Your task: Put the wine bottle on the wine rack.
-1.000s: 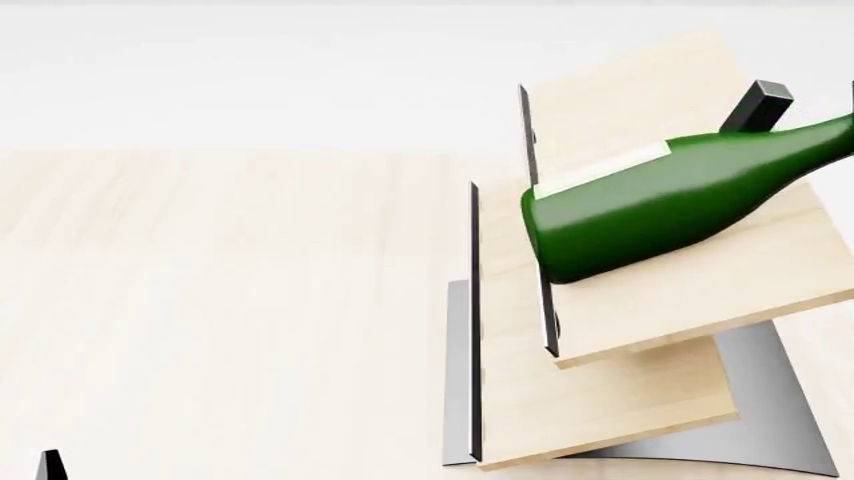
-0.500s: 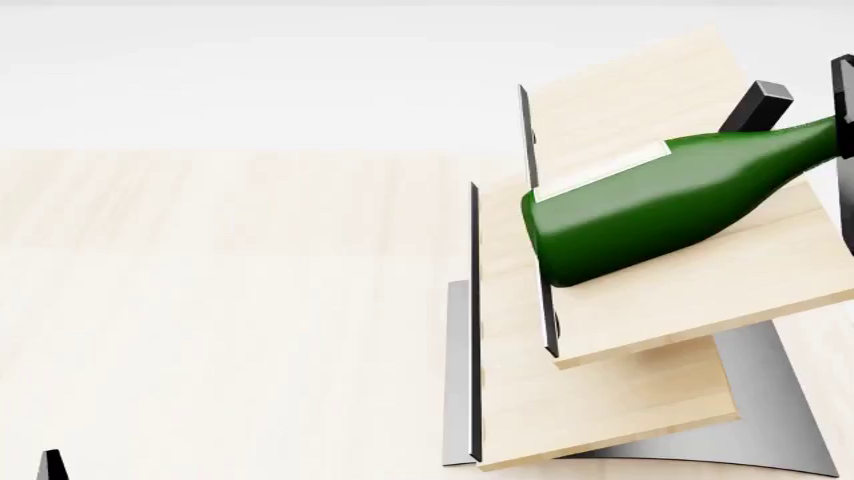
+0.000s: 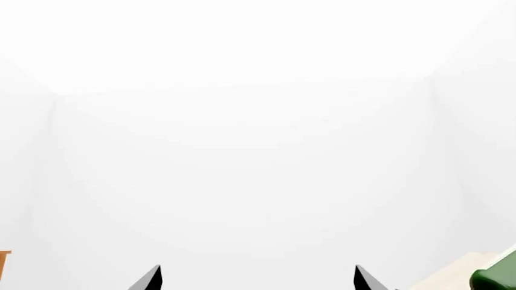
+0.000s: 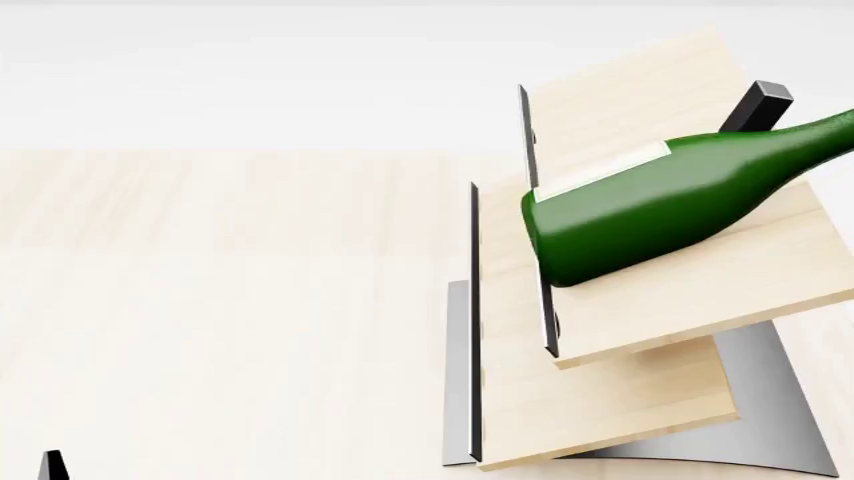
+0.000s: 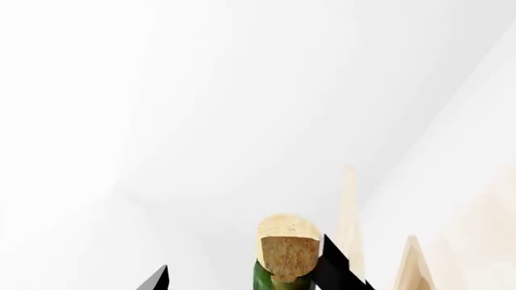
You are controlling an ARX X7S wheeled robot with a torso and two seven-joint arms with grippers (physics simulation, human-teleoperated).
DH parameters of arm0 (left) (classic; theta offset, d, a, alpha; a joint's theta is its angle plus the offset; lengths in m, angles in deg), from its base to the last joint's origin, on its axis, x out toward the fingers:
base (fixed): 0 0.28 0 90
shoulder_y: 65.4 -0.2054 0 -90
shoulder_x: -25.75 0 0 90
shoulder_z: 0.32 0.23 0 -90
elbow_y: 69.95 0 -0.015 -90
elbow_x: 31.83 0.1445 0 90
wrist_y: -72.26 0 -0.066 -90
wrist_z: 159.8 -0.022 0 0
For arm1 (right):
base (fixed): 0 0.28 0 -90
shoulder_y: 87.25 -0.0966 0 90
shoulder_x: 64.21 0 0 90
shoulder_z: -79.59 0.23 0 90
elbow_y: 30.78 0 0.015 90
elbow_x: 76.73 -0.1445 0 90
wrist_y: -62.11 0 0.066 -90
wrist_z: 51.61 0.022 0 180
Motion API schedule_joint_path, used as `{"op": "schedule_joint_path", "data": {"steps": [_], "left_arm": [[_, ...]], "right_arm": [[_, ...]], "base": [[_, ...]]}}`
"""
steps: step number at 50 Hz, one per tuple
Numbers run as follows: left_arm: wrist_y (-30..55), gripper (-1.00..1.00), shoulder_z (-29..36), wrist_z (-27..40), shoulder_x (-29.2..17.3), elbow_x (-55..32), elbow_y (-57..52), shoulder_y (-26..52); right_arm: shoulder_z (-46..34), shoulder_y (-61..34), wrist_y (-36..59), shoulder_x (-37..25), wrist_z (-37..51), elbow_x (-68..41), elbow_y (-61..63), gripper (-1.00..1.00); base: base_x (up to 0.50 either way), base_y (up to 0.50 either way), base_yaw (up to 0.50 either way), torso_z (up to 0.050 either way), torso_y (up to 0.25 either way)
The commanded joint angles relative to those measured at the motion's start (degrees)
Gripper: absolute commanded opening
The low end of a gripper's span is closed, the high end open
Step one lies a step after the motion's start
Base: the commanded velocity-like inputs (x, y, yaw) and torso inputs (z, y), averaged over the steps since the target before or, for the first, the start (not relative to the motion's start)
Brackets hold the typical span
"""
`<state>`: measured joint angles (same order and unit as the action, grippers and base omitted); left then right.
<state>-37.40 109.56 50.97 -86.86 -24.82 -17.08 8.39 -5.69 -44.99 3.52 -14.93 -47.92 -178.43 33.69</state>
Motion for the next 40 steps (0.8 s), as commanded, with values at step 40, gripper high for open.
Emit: {"op": "schedule_joint_path", "data": {"steps": [40], "left_arm": [[0.30,1.00,0.62,0.75,-0.58,0.22,-0.09,0.25]], "right_arm": [[19.63,21.56,-13.16,-2.66,4.49,2.07,19.93,1.00]], "base": [[0.00,0.00,0.00,0.000,0.000]]}}
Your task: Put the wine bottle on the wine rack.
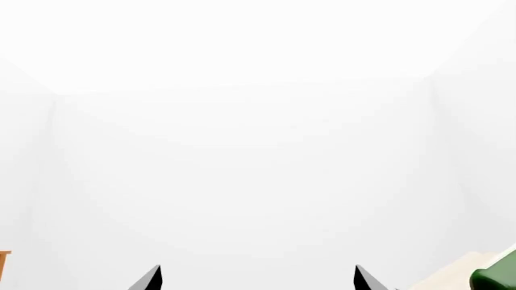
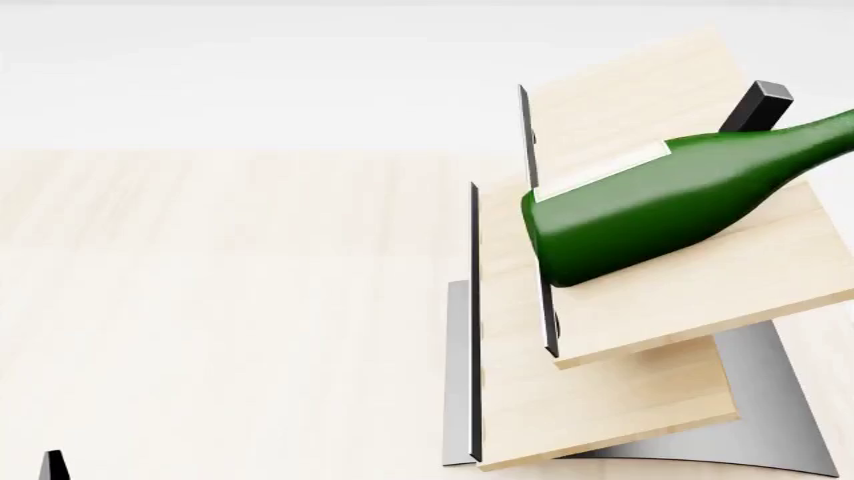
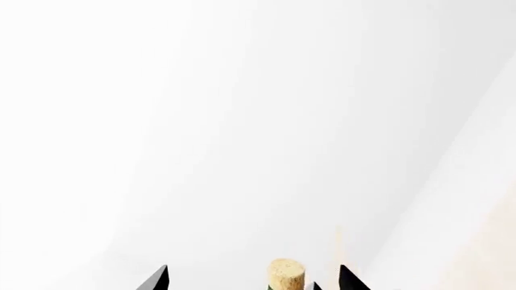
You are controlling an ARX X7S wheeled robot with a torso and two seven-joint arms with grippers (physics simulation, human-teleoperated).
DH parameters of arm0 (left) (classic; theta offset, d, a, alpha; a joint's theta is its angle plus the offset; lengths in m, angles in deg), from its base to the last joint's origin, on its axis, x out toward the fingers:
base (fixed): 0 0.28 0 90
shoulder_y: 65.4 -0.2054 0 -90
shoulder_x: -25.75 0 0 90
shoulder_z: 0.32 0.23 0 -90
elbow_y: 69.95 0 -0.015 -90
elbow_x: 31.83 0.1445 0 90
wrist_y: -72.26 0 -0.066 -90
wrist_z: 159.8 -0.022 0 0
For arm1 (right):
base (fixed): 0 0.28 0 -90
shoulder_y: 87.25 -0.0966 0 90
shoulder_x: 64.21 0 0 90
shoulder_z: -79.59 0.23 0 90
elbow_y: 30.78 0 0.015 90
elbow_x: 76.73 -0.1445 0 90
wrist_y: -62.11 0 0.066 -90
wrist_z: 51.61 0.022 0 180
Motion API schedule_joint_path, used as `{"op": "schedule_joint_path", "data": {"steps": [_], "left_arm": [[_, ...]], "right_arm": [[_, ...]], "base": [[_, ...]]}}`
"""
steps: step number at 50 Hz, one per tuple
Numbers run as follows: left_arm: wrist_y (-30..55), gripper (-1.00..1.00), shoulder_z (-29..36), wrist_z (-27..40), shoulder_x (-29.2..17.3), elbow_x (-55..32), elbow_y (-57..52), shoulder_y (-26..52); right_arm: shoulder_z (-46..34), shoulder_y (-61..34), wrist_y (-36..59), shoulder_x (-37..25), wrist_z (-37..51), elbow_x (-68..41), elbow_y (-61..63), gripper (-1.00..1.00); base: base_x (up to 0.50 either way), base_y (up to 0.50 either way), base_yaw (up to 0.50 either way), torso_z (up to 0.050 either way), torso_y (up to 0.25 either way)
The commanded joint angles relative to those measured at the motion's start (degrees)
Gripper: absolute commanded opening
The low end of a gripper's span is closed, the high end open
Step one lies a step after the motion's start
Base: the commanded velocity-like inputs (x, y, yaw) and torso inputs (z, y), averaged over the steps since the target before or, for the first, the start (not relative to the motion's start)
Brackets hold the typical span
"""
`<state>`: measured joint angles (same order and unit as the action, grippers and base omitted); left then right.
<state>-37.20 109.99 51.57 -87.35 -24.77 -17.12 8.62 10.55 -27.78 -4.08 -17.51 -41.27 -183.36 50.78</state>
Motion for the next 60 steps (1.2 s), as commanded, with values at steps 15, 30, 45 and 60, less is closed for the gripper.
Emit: {"op": "schedule_joint_path", "data": {"steps": [15,30,45,60], "left_arm": [[0.20,1.00,0.43,0.28,-0.22,0.16,-0.05,0.27],[0.02,1.00,0.75,0.54,-0.38,0.46,-0.05,0.07],[-0.14,1.00,1.06,0.73,-0.58,0.48,-0.02,-0.03],[0.15,1.00,1.26,0.83,-0.74,0.53,-0.30,0.12]], "right_arm": [[7.85,12.37,-15.53,-0.16,3.16,25.07,18.51,1.00],[9.02,17.24,-18.19,-3.70,9.68,42.33,37.90,1.00],[10.58,18.82,-18.21,-6.24,9.79,45.73,47.50,1.00],[23.47,24.14,-17.86,-8.30,11.80,41.49,59.05,1.00]], "base": [[0.00,0.00,0.00,0.000,0.000],[0.00,0.00,0.00,0.000,0.000],[0.00,0.00,0.00,0.000,0.000],[0.00,0.00,0.00,0.000,0.000]]}}
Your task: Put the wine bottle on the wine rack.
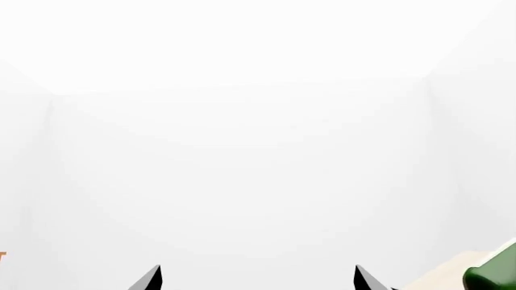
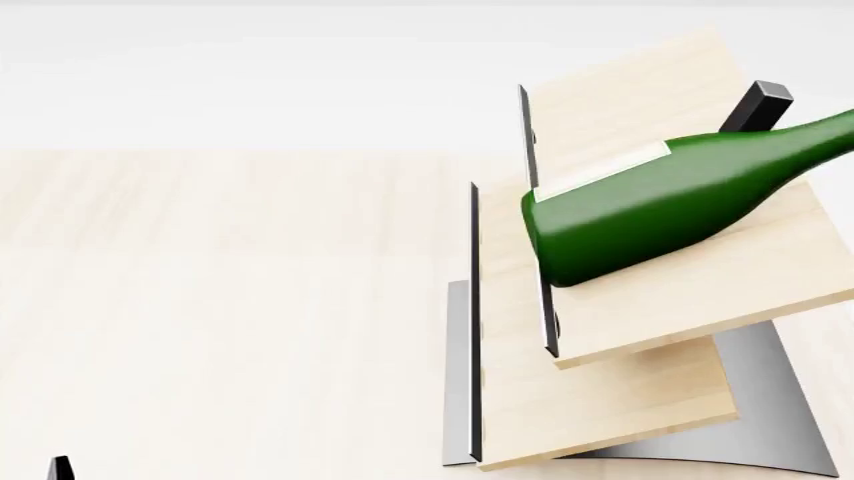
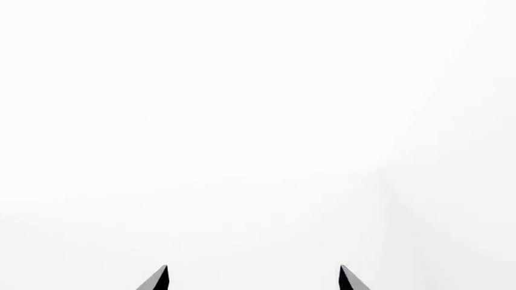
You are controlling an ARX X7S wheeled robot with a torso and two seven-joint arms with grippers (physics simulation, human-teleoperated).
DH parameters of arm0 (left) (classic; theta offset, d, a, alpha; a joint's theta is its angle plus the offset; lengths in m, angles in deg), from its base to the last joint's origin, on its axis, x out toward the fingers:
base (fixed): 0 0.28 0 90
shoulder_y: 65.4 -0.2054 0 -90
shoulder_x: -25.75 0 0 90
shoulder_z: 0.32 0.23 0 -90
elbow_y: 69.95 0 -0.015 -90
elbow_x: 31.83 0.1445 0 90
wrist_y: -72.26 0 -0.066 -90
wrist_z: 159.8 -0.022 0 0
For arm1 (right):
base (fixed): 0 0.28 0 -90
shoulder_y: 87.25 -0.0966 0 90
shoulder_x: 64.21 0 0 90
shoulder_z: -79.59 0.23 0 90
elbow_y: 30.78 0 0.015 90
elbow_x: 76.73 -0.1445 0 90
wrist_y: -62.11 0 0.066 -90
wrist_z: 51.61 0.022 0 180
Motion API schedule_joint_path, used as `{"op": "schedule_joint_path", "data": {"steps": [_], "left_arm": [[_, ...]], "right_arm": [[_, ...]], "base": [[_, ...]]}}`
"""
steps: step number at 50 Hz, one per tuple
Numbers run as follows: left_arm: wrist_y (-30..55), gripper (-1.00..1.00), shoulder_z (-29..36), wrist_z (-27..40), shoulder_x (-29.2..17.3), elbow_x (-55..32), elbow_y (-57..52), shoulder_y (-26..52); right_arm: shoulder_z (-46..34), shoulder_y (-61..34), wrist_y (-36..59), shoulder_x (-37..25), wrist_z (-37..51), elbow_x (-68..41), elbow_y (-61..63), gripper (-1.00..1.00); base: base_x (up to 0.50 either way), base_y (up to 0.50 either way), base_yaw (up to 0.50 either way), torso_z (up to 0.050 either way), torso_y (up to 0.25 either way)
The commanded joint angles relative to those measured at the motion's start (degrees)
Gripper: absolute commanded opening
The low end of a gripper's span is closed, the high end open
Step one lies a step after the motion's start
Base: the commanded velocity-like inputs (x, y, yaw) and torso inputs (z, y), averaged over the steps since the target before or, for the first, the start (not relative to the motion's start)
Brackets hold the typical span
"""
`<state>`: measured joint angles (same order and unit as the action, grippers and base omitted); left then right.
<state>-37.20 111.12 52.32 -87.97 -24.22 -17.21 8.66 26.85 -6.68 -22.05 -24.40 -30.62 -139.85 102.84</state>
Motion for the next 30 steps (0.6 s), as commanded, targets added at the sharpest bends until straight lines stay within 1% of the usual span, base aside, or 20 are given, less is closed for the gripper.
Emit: {"op": "schedule_joint_path", "data": {"steps": [1,7,8,12,13,15,17,19,20,21,22,23,25,26,30], "left_arm": [[0.24,1.00,0.26,0.06,-0.05,0.16,-0.17,0.14],[0.36,1.00,0.32,0.10,-0.13,0.14,-0.20,0.21],[0.49,1.00,0.28,0.12,-0.15,0.13,-0.37,0.19],[0.48,1.00,0.32,0.19,-0.17,0.11,-0.27,0.25],[0.44,1.00,0.36,0.21,-0.18,0.17,-0.27,0.22],[0.46,1.00,0.40,0.22,-0.20,0.16,-0.32,0.21],[0.31,1.00,0.43,0.28,-0.25,0.21,-0.29,0.15],[0.24,1.00,0.39,0.34,-0.30,0.16,-0.25,0.16],[0.21,1.00,0.40,0.34,-0.34,0.00,-0.23,0.16],[0.08,1.00,0.46,0.40,-0.31,0.19,-0.08,0.12],[0.01,1.00,0.51,0.40,-0.33,0.17,-0.01,0.13],[0.06,1.00,0.55,0.41,-0.32,0.31,-0.02,0.11],[0.10,1.00,0.57,0.42,-0.38,0.23,-0.19,0.04],[-0.06,1.00,0.56,0.47,-0.40,0.23,-0.06,0.05],[-0.16,1.00,0.52,0.60,-0.45,0.23,0.11,0.11]], "right_arm": [[7.83,3.21,0.07,-1.33,1.18,-1.99,7.33,1.00],[12.86,4.89,0.05,-1.33,1.50,-4.56,9.69,1.00],[15.43,5.60,-0.06,-1.37,1.69,-6.21,10.76,1.00],[21.12,7.63,0.45,-1.80,2.42,-9.40,13.04,1.00],[24.49,8.65,0.85,-2.30,3.47,-11.13,14.61,1.00],[28.52,10.01,0.91,-3.11,4.67,-14.21,15.98,1.00],[33.98,15.36,-2.58,-4.89,5.83,-16.29,16.36,1.00],[37.68,23.90,-8.85,-6.52,6.62,-15.40,16.36,1.00],[40.09,29.95,-13.60,-7.25,7.05,-14.22,16.37,1.00],[44.18,38.43,-19.78,-7.78,8.03,-12.99,16.37,1.00],[46.89,47.03,-26.81,-8.08,9.52,-10.38,16.37,1.00],[49.49,54.25,-31.77,-7.84,10.42,-8.71,16.37,1.00],[51.07,54.37,-31.79,-7.31,9.88,-9.89,16.37,1.00],[51.87,54.38,-32.45,-6.09,8.71,-10.32,16.37,1.00],[51.85,54.38,-34.72,-3.35,6.67,-10.21,16.37,1.00]], "base": [[0.00,0.00,0.00,0.000,0.000],[0.00,0.00,0.00,0.000,0.000],[0.00,0.00,0.00,0.000,0.000],[0.00,0.00,0.00,0.000,0.000],[0.00,0.00,0.00,0.000,0.000],[0.00,0.00,0.00,0.000,0.000],[0.00,0.00,0.00,0.000,0.000],[0.00,0.00,0.00,0.000,0.000],[0.00,0.00,0.00,0.000,0.000],[0.00,0.00,0.00,0.000,0.000],[0.00,0.00,0.00,0.000,0.000],[0.00,0.00,0.00,0.000,0.000],[0.00,0.00,0.00,0.000,0.000],[0.00,0.00,0.00,0.000,0.000],[0.00,0.00,0.00,0.000,0.000]]}}
